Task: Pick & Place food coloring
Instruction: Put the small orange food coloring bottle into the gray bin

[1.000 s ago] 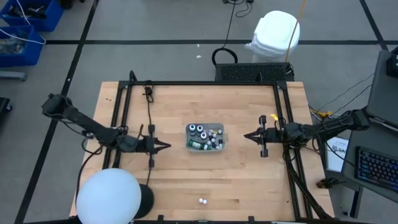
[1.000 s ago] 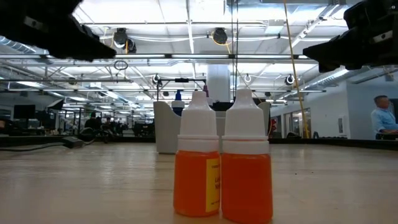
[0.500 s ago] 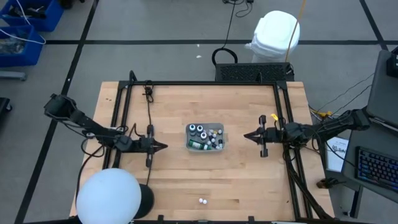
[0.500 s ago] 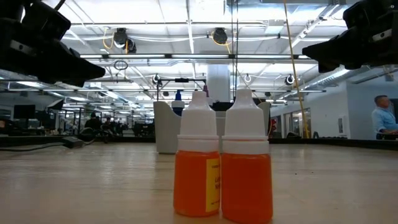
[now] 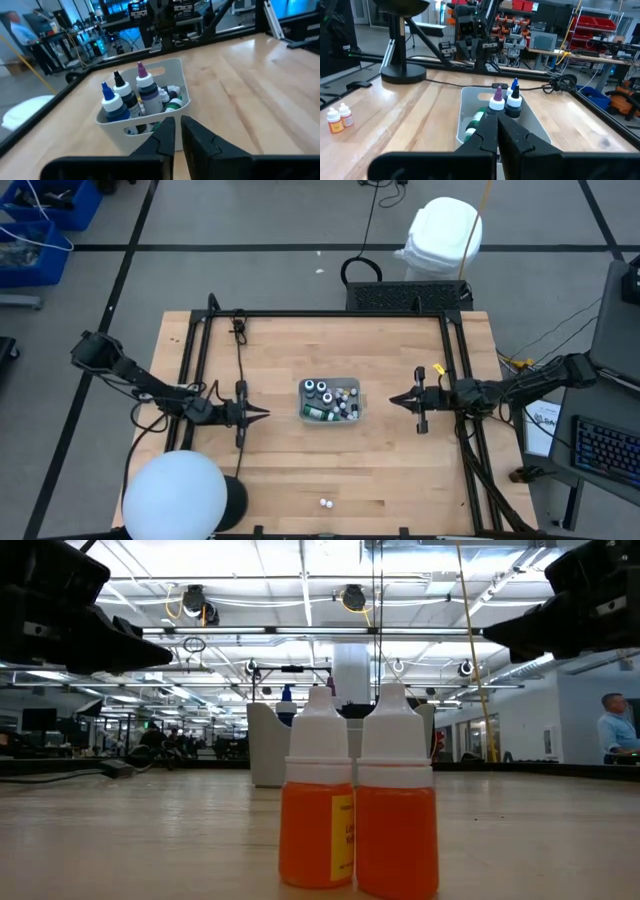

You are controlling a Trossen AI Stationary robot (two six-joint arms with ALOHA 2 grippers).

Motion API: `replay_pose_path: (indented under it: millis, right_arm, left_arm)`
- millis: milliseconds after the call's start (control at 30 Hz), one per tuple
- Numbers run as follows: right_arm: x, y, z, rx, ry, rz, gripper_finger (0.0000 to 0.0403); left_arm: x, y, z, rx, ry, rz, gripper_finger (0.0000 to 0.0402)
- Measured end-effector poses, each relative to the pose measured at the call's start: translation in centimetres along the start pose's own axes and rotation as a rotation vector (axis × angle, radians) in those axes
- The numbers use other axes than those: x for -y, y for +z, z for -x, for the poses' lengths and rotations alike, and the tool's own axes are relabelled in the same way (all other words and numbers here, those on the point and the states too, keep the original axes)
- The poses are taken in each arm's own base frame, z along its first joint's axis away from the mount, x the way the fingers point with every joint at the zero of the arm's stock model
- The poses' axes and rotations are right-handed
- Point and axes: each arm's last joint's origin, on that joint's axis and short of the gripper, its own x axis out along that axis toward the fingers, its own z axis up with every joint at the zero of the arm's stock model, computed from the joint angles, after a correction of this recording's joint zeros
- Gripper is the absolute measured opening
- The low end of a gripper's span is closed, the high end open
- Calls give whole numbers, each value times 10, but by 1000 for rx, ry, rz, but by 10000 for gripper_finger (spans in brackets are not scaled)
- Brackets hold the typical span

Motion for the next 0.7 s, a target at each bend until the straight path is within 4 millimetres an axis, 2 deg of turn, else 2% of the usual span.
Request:
replay_pose_path:
  millis: [367, 533, 700]
  right_arm:
    - [-2, -1, -1, -12, 16, -10, 0]
    - [-11, 0, -2, -11, 78, -3, 0]
    - [-20, 7, -4, 64, 91, 33, 0]
  left_arm:
    - [-3, 1, -1, 5, 18, 18, 41]
    - [-3, 5, -1, 45, 25, -4, 42]
    - [-3, 6, -1, 51, 25, 10, 42]
